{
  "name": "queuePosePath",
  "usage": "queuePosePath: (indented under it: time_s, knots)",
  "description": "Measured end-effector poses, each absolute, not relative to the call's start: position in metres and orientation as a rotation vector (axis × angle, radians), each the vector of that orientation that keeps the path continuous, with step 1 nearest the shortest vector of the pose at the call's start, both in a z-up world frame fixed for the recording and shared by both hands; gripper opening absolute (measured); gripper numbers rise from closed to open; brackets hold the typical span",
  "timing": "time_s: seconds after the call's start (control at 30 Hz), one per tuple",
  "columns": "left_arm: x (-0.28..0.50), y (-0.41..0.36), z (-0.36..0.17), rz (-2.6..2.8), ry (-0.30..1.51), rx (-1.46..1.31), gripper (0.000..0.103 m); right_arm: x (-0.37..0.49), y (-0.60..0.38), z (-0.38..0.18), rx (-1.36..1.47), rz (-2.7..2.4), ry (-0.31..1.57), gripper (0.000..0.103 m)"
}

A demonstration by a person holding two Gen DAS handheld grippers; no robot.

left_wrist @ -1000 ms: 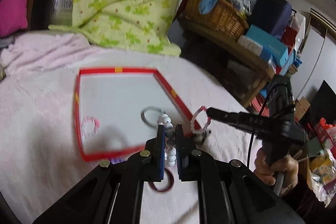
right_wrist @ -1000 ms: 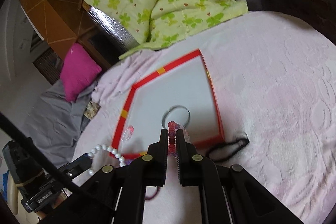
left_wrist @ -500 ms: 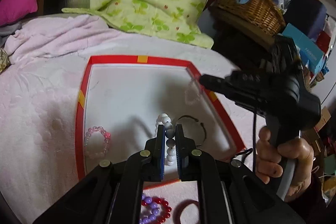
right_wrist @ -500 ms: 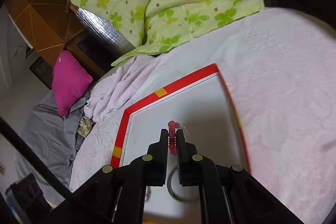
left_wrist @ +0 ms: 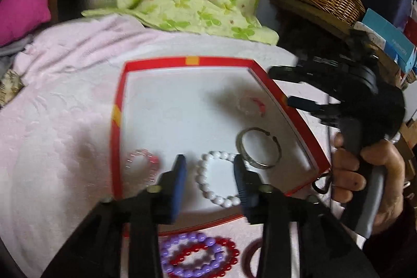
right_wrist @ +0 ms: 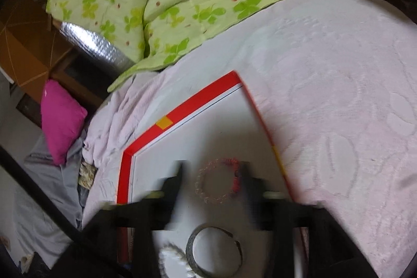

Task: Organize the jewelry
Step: 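Lower both bracelets into the red tray and open both tools, then withdraw both open tools from the red tray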

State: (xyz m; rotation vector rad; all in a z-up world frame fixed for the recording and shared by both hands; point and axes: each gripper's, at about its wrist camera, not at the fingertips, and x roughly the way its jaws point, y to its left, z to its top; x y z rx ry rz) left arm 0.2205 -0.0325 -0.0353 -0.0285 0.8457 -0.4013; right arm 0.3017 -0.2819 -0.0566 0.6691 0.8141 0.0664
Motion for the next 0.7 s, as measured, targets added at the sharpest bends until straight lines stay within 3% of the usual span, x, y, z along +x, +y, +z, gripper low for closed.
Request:
queuePosePath:
  time_s: [0.3,0.43,0.7]
  knots:
    - [0.2,-0.015,-0.02,-0.312,0.813,0.016,0.045,0.253,-0.286,-0.028,0.603,0.068,0.774,0.071]
    - [0.187,-0.011,-0.015,-0.277,0.811,0.041,0.057,0.236,-0.285,-0.026,0.564,0.049,0.781,0.071]
    - [0.16,-0.004,-0.008,-0.198,0.806,0.105,0.069,0.204,-0.27,-0.02,0.514,0.051,0.791,0.071]
